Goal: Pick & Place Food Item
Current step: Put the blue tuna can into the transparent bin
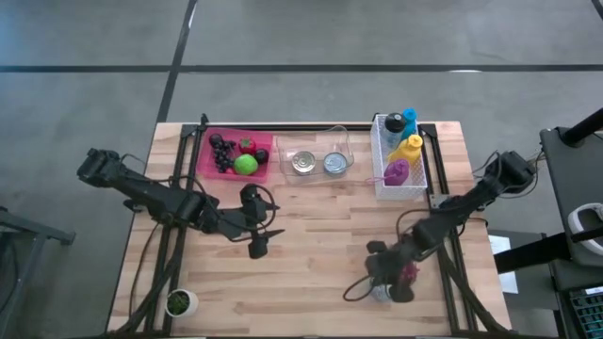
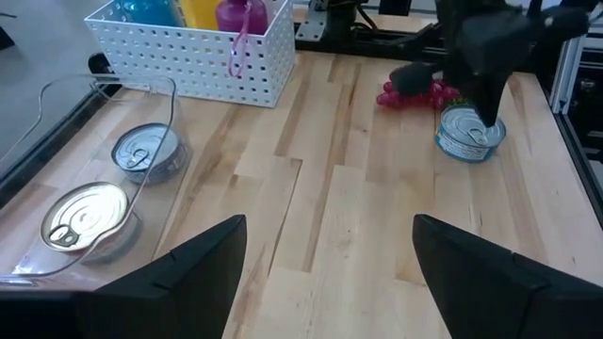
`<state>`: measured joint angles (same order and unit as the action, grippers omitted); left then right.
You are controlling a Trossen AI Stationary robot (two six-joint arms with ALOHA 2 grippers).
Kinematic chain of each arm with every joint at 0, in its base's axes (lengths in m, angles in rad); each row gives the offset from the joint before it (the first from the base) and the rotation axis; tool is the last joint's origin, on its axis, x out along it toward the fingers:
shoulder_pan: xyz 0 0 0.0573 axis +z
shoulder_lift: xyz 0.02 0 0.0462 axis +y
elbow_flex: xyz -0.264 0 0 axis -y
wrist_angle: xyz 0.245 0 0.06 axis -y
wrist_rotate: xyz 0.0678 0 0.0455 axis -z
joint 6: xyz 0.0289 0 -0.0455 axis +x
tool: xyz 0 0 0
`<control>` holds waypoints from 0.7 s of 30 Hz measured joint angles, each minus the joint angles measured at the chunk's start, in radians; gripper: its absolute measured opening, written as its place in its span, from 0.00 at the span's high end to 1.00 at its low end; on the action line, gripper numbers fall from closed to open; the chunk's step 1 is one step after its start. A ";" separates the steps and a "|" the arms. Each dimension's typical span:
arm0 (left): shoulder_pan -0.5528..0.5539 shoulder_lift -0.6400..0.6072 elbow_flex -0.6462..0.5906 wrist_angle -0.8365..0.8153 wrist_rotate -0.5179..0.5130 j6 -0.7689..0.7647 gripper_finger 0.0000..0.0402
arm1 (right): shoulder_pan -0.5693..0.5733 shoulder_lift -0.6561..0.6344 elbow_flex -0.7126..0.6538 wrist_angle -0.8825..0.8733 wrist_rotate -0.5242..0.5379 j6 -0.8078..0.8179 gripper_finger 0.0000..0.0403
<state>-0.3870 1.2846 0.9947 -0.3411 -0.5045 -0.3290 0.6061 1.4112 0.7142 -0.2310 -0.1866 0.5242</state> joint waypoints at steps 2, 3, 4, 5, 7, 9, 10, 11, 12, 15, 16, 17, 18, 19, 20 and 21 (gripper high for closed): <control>0.000 0.000 0.000 0.000 0.000 0.000 0.24 | 0.002 0.026 0.001 0.000 -0.008 0.000 0.98; 0.000 0.000 0.000 0.000 0.000 0.000 0.23 | 0.003 0.037 0.001 0.000 -0.009 0.001 0.98; 0.000 0.000 0.000 0.000 0.000 0.000 0.23 | 0.003 0.048 0.002 0.000 -0.011 0.001 0.98; 0.000 0.000 0.000 0.000 0.000 0.000 0.22 | 0.003 0.060 0.002 0.000 -0.014 0.001 0.98; 0.000 0.000 0.000 0.000 0.000 0.000 0.22 | 0.003 0.080 0.002 -0.002 -0.016 0.000 0.98; 0.000 0.000 0.000 0.000 0.000 0.000 0.21 | 0.002 0.096 0.002 -0.001 -0.010 -0.002 0.98; 0.000 0.000 0.000 0.000 0.000 0.000 0.21 | 0.002 0.105 0.002 0.000 0.002 -0.003 0.98; 0.000 0.000 0.000 0.000 0.000 0.000 0.20 | 0.003 0.110 0.003 0.003 0.010 -0.004 0.98; 0.000 0.000 0.000 0.000 0.000 0.000 0.20 | 0.003 0.115 0.004 0.005 0.019 -0.005 0.98; 0.000 0.000 0.000 0.000 0.000 0.000 0.19 | 0.002 0.126 0.005 0.013 0.031 -0.010 0.98; 0.000 0.000 0.000 0.000 0.000 0.000 0.19 | 0.001 0.127 0.005 0.014 0.043 -0.015 0.98; 0.000 0.000 0.000 0.000 0.000 0.000 0.19 | 0.001 0.127 0.005 0.016 0.067 -0.019 0.98; 0.000 0.000 0.000 0.000 0.000 0.000 0.18 | -0.002 0.126 0.005 0.017 0.096 -0.023 0.98; 0.000 0.000 0.000 0.000 0.000 0.000 0.18 | -0.006 0.125 0.005 0.016 0.125 -0.024 0.98; 0.000 0.000 0.000 0.000 0.000 0.000 0.18 | -0.011 0.122 0.005 0.014 0.156 -0.027 0.98; 0.000 0.000 0.000 0.000 0.000 0.000 0.18 | -0.018 0.120 0.005 0.012 0.195 -0.030 0.98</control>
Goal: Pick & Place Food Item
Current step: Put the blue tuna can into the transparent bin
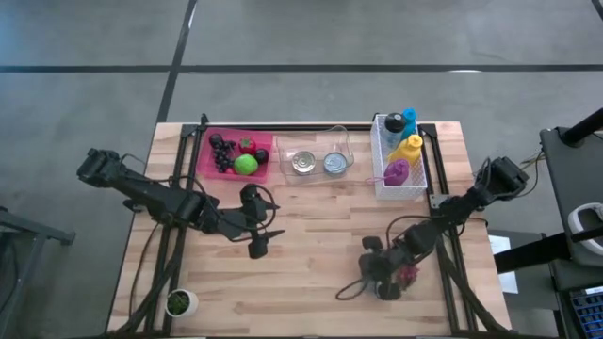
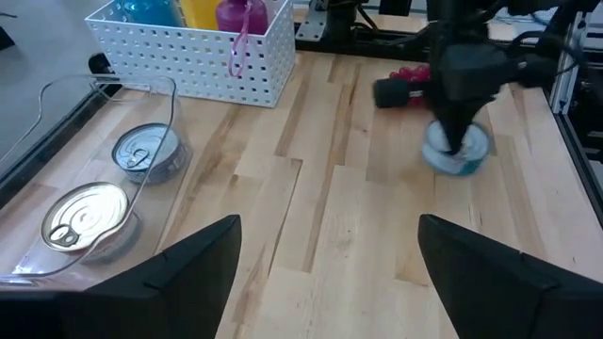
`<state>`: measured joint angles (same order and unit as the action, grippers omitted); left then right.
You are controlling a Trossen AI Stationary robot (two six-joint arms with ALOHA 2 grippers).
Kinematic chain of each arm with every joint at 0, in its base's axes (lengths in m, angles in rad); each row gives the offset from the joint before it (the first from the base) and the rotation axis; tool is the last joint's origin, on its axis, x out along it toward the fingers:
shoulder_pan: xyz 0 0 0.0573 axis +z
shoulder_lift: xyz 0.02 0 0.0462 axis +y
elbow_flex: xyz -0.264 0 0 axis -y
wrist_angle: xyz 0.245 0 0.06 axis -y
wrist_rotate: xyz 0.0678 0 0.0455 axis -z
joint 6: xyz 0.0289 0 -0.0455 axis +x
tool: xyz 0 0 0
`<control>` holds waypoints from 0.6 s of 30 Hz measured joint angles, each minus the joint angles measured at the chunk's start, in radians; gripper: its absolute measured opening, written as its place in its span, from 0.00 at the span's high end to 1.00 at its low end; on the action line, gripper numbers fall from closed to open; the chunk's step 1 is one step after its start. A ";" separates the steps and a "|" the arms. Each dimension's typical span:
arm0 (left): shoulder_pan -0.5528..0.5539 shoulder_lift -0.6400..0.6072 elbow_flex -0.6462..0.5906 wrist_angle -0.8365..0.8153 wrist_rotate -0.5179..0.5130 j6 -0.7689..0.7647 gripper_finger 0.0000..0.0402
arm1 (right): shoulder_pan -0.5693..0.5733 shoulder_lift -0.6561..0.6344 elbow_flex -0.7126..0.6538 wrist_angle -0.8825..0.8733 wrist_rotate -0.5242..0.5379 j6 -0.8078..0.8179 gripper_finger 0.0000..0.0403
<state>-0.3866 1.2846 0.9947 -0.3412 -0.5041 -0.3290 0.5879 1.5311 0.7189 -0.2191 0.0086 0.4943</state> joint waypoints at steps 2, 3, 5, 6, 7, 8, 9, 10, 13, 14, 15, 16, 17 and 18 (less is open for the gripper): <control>0.000 0.000 0.000 0.000 0.000 0.000 0.19 | -0.017 0.001 0.000 -0.002 0.073 0.000 0.98; 0.000 0.000 0.000 0.000 0.000 0.000 0.19 | -0.025 0.005 0.000 -0.001 0.107 0.000 0.98; 0.000 0.000 0.000 0.000 0.000 0.000 0.20 | -0.045 0.014 0.000 0.006 0.152 -0.001 0.98; 0.000 0.000 0.000 0.000 0.000 0.000 0.21 | -0.057 0.024 0.000 0.016 0.165 -0.001 0.98; 0.000 0.000 0.000 0.000 0.000 0.000 0.21 | -0.070 0.031 0.000 0.028 0.175 -0.001 0.98; 0.000 0.000 0.000 0.000 0.000 0.000 0.21 | -0.083 0.037 0.000 0.043 0.181 -0.010 0.98; 0.000 0.000 0.000 0.000 0.000 0.000 0.22 | -0.095 0.044 0.000 0.059 0.183 -0.025 0.98; 0.000 0.000 0.000 0.000 0.000 0.000 0.22 | -0.108 0.052 -0.001 0.080 0.183 -0.040 0.98; 0.000 0.000 0.000 0.000 0.000 0.000 0.23 | -0.143 0.058 -0.003 0.135 0.181 -0.083 0.98; 0.000 0.000 0.000 0.000 0.000 0.000 0.23 | -0.156 0.060 -0.004 0.150 0.179 -0.095 0.98; 0.000 0.000 0.000 0.000 0.000 0.000 0.24 | -0.167 0.062 -0.005 0.165 0.178 -0.104 0.98; 0.000 0.000 0.000 0.000 0.000 0.000 0.24 | -0.181 0.063 -0.005 0.176 0.178 -0.109 0.98; 0.000 0.000 0.000 0.000 0.000 0.000 0.24 | -0.195 0.064 -0.006 0.182 0.178 -0.110 0.98; 0.000 0.000 0.000 0.000 0.000 0.000 0.24 | -0.207 0.066 -0.006 0.190 0.178 -0.110 0.98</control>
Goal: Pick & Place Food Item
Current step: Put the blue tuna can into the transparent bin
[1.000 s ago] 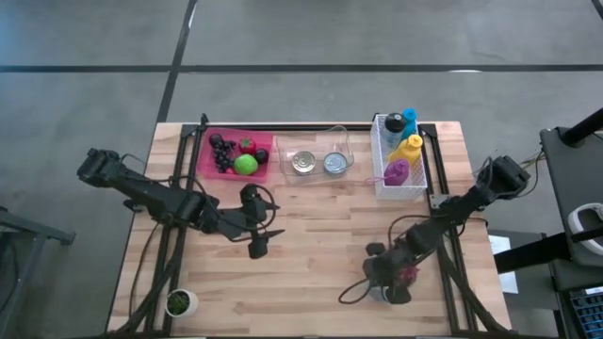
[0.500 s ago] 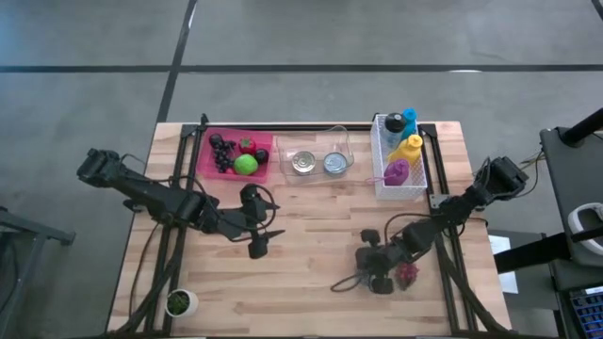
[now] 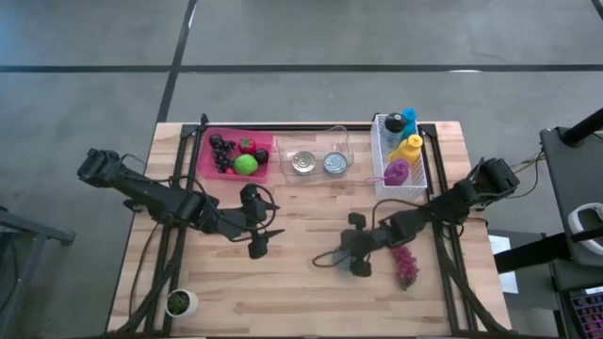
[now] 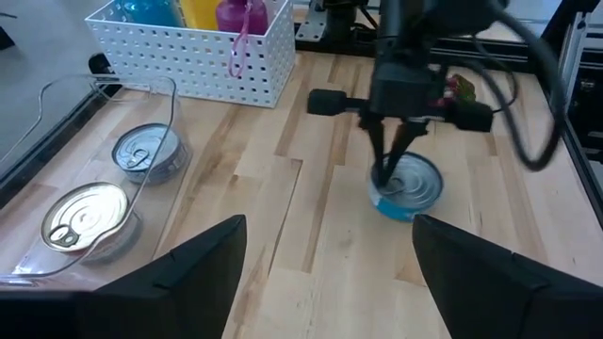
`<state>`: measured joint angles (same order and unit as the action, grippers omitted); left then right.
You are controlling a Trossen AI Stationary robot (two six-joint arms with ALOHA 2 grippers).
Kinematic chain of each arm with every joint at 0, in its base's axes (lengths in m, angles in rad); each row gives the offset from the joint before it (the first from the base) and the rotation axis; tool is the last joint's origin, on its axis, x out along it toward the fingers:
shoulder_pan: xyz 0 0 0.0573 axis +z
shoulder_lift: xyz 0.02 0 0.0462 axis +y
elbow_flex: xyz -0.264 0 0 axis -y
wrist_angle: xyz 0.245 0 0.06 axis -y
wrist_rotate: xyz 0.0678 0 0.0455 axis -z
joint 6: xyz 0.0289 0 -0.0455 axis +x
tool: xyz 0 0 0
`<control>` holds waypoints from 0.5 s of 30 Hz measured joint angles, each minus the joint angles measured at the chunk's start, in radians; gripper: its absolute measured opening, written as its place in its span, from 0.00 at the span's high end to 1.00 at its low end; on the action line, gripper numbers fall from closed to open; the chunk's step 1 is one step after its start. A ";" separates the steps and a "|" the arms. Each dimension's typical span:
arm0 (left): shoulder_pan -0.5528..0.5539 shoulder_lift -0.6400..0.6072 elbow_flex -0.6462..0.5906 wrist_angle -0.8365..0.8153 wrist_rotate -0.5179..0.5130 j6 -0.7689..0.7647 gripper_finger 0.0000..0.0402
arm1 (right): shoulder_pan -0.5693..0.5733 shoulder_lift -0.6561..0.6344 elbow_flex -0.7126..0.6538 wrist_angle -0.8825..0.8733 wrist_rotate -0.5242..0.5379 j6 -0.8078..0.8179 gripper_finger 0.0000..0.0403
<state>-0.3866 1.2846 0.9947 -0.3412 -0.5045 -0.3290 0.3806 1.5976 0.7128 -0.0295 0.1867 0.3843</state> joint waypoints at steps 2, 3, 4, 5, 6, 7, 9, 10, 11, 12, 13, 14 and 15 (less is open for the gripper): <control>0.000 0.000 0.000 0.000 0.000 0.000 0.25 | -0.026 0.010 0.001 0.017 0.000 0.000 0.98; 0.000 0.000 0.000 0.000 0.000 0.000 0.25 | -0.038 0.015 0.001 0.019 0.000 -0.001 0.98; 0.000 0.000 0.000 0.000 0.000 0.000 0.25 | -0.051 0.022 0.002 0.025 0.000 -0.003 0.98; 0.000 0.000 0.000 0.000 0.000 0.000 0.25 | -0.063 0.029 0.003 0.031 0.000 -0.004 0.98; 0.000 0.000 0.000 0.000 0.000 0.000 0.25 | -0.074 0.036 0.005 0.039 -0.001 -0.009 0.98; 0.000 0.000 0.000 0.000 0.000 0.000 0.25 | -0.083 0.040 0.005 0.046 0.000 -0.018 0.98; 0.000 0.000 0.000 0.000 0.000 0.000 0.25 | -0.100 0.045 0.004 0.061 0.000 -0.041 0.98; 0.000 0.000 0.000 0.000 0.000 0.001 0.24 | -0.107 0.048 0.004 0.074 0.000 -0.047 0.98; 0.000 0.000 0.000 0.000 0.000 0.005 0.24 | -0.114 0.048 0.003 0.084 0.000 -0.049 0.98; 0.000 0.000 0.000 -0.001 0.000 0.011 0.24 | -0.120 0.047 0.003 0.092 -0.001 -0.049 0.98; 0.000 0.000 0.000 0.000 0.000 0.012 0.23 | -0.125 0.047 0.001 0.102 -0.001 -0.049 0.98; 0.000 0.000 0.000 0.000 0.000 0.012 0.23 | -0.131 0.048 0.001 0.110 -0.001 -0.049 0.98; 0.000 0.000 0.000 -0.001 0.000 0.012 0.22 | -0.136 0.049 0.001 0.115 -0.001 -0.049 0.98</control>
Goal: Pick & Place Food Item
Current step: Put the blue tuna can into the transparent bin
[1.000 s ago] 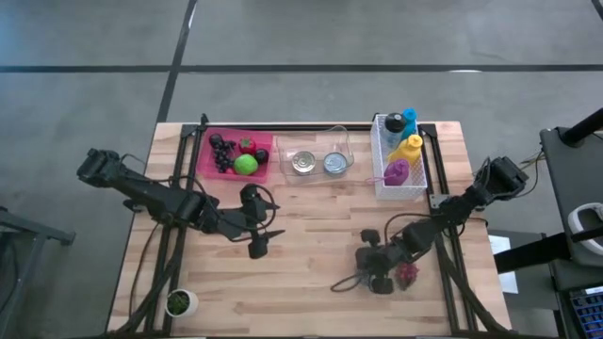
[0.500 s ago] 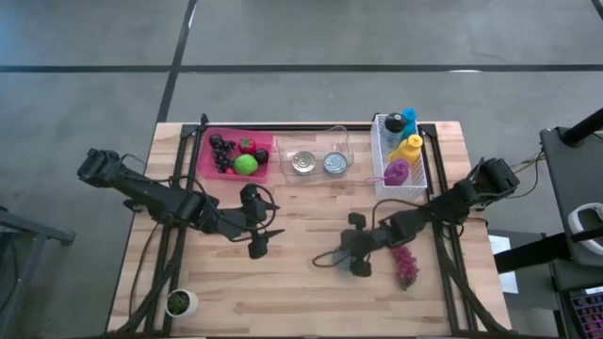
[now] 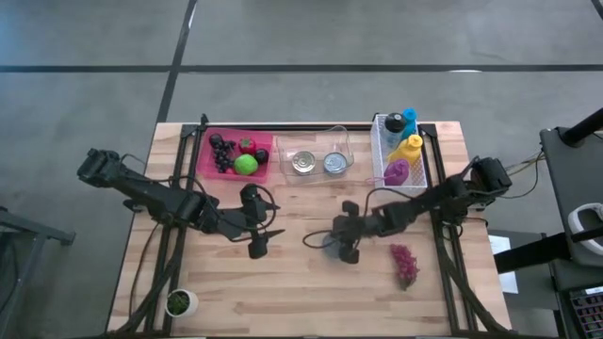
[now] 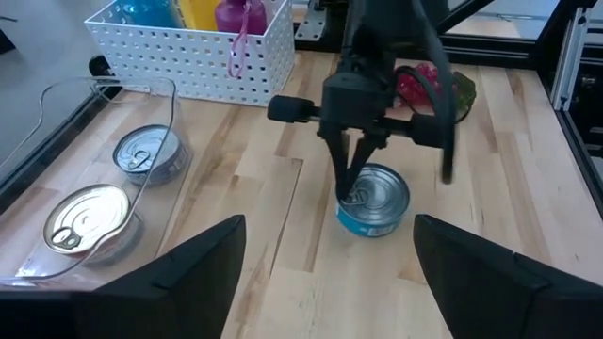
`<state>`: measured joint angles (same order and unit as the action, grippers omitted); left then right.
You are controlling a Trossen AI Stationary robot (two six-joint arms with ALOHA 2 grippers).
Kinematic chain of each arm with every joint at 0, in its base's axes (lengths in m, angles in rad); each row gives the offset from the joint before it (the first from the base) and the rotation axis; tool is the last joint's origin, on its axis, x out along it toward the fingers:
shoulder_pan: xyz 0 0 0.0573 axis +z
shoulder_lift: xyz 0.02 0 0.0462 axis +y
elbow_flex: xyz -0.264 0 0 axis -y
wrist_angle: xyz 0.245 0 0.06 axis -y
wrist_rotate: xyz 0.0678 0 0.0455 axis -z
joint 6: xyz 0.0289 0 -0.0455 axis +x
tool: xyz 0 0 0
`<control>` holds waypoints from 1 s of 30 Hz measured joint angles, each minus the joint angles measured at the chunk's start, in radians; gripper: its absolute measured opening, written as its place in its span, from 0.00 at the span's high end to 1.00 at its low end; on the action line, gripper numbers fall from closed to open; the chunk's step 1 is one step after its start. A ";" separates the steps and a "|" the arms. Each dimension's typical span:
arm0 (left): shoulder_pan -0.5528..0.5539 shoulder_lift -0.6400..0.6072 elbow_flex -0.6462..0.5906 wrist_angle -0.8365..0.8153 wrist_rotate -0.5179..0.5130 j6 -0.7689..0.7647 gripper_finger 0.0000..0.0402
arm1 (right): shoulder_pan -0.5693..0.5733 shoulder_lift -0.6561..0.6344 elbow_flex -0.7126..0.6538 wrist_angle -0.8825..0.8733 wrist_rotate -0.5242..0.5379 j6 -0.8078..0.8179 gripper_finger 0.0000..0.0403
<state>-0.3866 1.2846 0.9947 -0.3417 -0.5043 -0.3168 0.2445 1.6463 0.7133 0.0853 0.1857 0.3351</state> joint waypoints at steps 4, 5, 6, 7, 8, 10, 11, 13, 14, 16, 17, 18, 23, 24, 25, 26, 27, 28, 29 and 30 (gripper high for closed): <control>0.000 0.000 0.000 0.000 0.000 0.003 0.21 | -0.016 0.001 0.000 0.002 0.000 -0.007 0.98; 0.000 0.000 0.000 0.000 0.000 0.004 0.21 | -0.020 0.001 0.000 0.004 0.000 -0.007 0.98; 0.000 0.000 0.000 0.000 0.000 0.004 0.20 | -0.024 0.001 0.000 0.004 0.000 -0.007 0.98; 0.000 0.000 0.000 0.000 0.000 0.004 0.20 | -0.027 0.001 0.000 0.005 0.000 -0.007 0.98; 0.000 0.000 0.000 0.000 0.000 0.004 0.20 | -0.031 0.001 0.000 0.005 0.000 -0.007 0.98; 0.000 0.000 0.000 0.000 0.000 0.004 0.19 | -0.035 0.001 0.004 0.002 0.005 -0.007 0.98; 0.000 0.000 0.000 0.000 0.000 0.004 0.19 | -0.035 0.001 0.010 -0.006 0.007 -0.005 0.98; 0.000 0.000 0.000 0.000 0.000 0.004 0.19 | -0.034 -0.004 0.023 -0.026 0.008 0.001 0.98; 0.000 0.000 0.000 0.000 0.000 0.004 0.18 | -0.034 -0.009 0.033 -0.044 0.008 0.002 0.98; 0.000 0.000 0.000 0.000 0.000 0.005 0.18 | -0.030 -0.027 0.058 -0.094 0.008 0.021 0.98; 0.000 0.000 0.000 0.000 0.000 0.005 0.18 | -0.029 -0.038 0.071 -0.130 0.008 0.046 0.98; 0.000 0.000 0.000 0.000 0.000 0.005 0.19 | -0.028 -0.048 0.083 -0.168 0.007 0.076 0.98; 0.000 0.000 0.000 0.000 0.000 0.007 0.21 | -0.029 -0.066 0.142 -0.380 0.008 0.225 0.98; 0.000 0.000 0.000 0.000 0.000 0.006 0.21 | -0.029 -0.065 0.150 -0.408 0.008 0.251 0.98; 0.000 0.000 0.000 0.000 0.000 0.006 0.21 | -0.029 -0.063 0.153 -0.432 0.008 0.279 0.98; 0.000 0.000 0.000 0.000 0.000 0.007 0.22 | -0.029 -0.060 0.155 -0.453 0.008 0.299 0.98; 0.000 0.000 0.000 0.000 0.000 0.006 0.22 | -0.029 -0.059 0.155 -0.464 0.008 0.308 0.98; 0.000 0.000 0.000 0.000 0.000 0.006 0.23 | -0.029 -0.058 0.155 -0.466 0.008 0.309 0.98; 0.000 0.000 0.000 0.000 0.000 0.006 0.23 | -0.030 -0.058 0.152 -0.464 0.008 0.309 0.98; 0.000 0.000 0.000 0.000 0.000 0.006 0.23 | -0.030 -0.060 0.150 -0.464 0.008 0.312 0.98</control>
<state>-0.3866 1.2846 0.9947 -0.3416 -0.5041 -0.3103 0.2150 1.5866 0.8631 -0.3787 0.1937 0.6469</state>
